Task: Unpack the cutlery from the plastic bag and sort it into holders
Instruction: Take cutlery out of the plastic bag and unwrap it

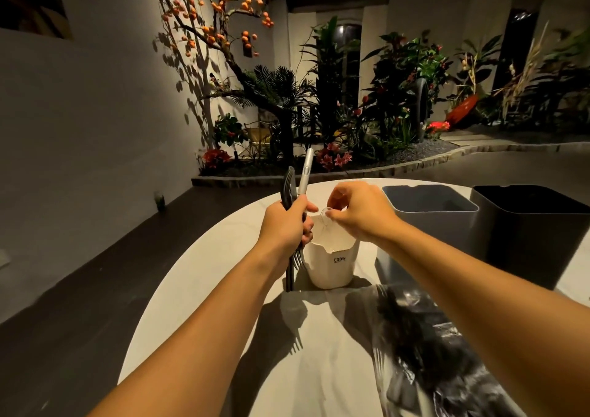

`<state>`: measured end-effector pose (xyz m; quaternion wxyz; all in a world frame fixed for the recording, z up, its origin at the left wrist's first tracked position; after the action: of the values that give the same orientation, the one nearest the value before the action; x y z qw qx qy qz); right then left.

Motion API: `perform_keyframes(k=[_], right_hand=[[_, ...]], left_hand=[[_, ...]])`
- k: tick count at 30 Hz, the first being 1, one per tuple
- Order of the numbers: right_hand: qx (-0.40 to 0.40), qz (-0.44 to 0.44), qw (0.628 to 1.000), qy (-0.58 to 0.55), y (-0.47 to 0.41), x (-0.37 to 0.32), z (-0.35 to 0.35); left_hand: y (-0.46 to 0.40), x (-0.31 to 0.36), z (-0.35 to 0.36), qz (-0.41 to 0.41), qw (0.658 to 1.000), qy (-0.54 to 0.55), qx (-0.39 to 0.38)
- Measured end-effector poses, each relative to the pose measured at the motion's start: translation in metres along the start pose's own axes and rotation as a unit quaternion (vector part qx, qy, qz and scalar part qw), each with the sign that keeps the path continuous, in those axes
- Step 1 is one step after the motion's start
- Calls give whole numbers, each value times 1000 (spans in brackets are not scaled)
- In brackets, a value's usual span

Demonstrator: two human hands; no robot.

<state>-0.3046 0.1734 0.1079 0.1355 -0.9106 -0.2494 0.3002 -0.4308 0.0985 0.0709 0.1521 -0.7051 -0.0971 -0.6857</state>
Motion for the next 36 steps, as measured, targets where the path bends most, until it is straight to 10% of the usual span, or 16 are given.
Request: perform_keyframes(k=[11, 17, 36], right_hand=[[-12, -12, 999, 35, -9, 4, 22], [-33, 122, 909, -397, 17, 5, -5], [-187, 120, 829, -513, 130, 22, -92]], left_hand=[[2, -11, 6, -19, 997, 48, -55], [24, -6, 25, -33, 990, 37, -135], [145, 27, 131, -99, 936, 49, -333]])
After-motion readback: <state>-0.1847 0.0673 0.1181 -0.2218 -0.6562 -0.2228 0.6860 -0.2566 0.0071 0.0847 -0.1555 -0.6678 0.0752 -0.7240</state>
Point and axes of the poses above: each hand's wrist, its own y-axis away from the middle knuckle, its own z-axis out of the palm, x = y × z, the point moved 10 cm from there along -y, towards the middle knuckle
